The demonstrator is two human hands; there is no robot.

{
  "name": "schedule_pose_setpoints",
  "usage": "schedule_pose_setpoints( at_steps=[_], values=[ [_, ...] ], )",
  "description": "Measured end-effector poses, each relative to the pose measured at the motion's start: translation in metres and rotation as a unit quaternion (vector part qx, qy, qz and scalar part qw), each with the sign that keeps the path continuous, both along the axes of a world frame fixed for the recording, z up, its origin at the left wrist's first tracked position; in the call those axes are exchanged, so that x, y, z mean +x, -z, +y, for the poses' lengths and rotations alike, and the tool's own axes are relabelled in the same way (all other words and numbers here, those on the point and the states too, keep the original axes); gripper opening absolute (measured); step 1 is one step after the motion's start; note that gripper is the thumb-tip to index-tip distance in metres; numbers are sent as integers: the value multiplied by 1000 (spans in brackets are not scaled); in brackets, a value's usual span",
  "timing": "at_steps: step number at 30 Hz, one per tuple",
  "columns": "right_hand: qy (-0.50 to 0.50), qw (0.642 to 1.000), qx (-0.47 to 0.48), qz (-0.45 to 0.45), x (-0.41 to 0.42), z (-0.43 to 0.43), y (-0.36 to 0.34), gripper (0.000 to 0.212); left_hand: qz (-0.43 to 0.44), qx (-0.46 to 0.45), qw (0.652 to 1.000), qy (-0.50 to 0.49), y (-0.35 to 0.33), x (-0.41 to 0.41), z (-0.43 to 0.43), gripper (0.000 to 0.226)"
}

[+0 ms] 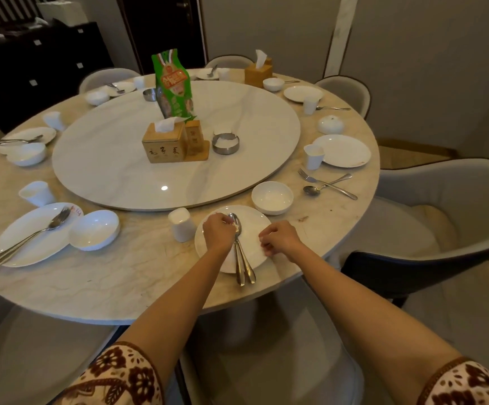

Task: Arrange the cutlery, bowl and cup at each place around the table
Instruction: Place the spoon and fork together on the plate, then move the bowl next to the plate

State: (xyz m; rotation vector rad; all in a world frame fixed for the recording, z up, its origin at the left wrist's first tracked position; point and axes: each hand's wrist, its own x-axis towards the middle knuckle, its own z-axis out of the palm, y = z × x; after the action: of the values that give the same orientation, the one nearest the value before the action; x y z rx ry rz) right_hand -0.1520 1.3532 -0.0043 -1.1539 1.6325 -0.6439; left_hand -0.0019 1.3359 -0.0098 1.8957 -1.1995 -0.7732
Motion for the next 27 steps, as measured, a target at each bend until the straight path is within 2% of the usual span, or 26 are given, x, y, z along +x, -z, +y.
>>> schedule_pose_setpoints(
  at_steps=[5,8,11,13,18,27],
  values=[
    [146,988,-48,18,-32,1,11,8,-19,-15,995,92,-3,-14,6,27],
    [196,979,-51,14,-39,-13,16,10,-62,-12,986,151,-1,-21,-3,43],
    [200,979,-41,-8,-46,-34,13,33,-110,32,975,190,-5,-30,-19,63],
    [198,979,-40,-22,-49,-49,9,43,-134,58,969,198,-9,-39,-29,69],
    [164,985,-31,-33,-49,-79,14,45,-135,81,969,191,-10,-58,-43,70],
    [183,981,-23,-60,-59,-112,48,55,-98,38,982,155,3,-75,-47,75]
  ],
)
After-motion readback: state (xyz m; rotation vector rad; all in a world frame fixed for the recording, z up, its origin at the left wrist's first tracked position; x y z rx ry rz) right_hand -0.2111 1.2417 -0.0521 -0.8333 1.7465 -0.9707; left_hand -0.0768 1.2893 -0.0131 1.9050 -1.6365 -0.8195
